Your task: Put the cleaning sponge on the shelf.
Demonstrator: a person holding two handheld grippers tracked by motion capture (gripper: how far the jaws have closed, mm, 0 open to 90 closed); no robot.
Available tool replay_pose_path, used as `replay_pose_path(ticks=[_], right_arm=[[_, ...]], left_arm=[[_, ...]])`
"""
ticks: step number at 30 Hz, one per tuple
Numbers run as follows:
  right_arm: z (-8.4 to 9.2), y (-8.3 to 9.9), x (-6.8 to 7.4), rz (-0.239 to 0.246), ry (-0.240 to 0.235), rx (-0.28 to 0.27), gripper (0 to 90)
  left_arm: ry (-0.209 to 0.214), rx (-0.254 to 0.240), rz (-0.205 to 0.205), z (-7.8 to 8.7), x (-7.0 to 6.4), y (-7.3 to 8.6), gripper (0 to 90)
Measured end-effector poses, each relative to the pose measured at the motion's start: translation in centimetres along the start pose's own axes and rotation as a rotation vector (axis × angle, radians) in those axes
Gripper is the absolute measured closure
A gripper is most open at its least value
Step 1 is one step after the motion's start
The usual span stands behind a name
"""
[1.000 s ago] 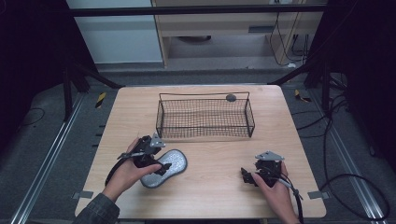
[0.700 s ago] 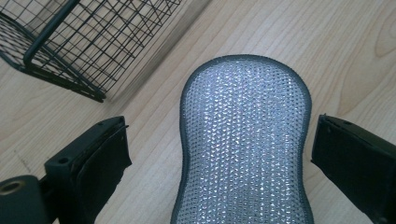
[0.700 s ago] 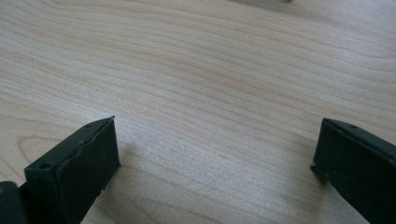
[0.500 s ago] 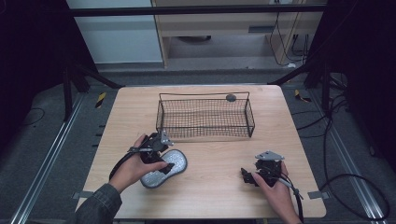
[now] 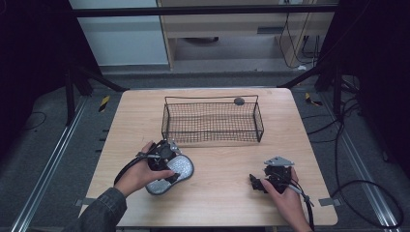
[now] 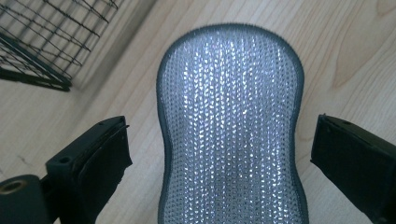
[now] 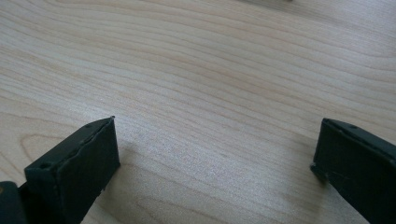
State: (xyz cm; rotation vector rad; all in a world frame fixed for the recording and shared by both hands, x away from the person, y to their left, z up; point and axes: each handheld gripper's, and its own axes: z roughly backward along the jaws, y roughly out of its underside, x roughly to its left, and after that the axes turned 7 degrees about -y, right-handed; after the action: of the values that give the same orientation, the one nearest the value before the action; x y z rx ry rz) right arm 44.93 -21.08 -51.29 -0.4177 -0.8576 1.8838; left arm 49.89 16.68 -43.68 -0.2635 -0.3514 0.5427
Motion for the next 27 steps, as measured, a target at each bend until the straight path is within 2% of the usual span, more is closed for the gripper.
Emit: replay_pose_path(ticks=[8, 11, 14, 27], right_arm=[[0.0, 0.0, 0.0, 0.008, -0.006, 0.003, 0.4], [0.0, 0.0, 0.0, 0.006, -0.006, 0.006, 0.4], [0.0, 0.0, 0.0, 0.004, -0.006, 0.005, 0.4], [0.1, 0.0, 0.1, 0.011, -0.013, 0.01, 0.4]], left_arm=[[0.034, 0.054, 0.008, -1.2, -0.5, 0.7, 3.9], [0.048, 0.063, -0.003, -1.5, -0.7, 0.7, 3.6], [0.032, 0.072, -0.004, -1.8, -0.6, 0.6, 3.7], [0.057, 0.096, 0.015, -2.6, -0.4, 1.0, 3.7]])
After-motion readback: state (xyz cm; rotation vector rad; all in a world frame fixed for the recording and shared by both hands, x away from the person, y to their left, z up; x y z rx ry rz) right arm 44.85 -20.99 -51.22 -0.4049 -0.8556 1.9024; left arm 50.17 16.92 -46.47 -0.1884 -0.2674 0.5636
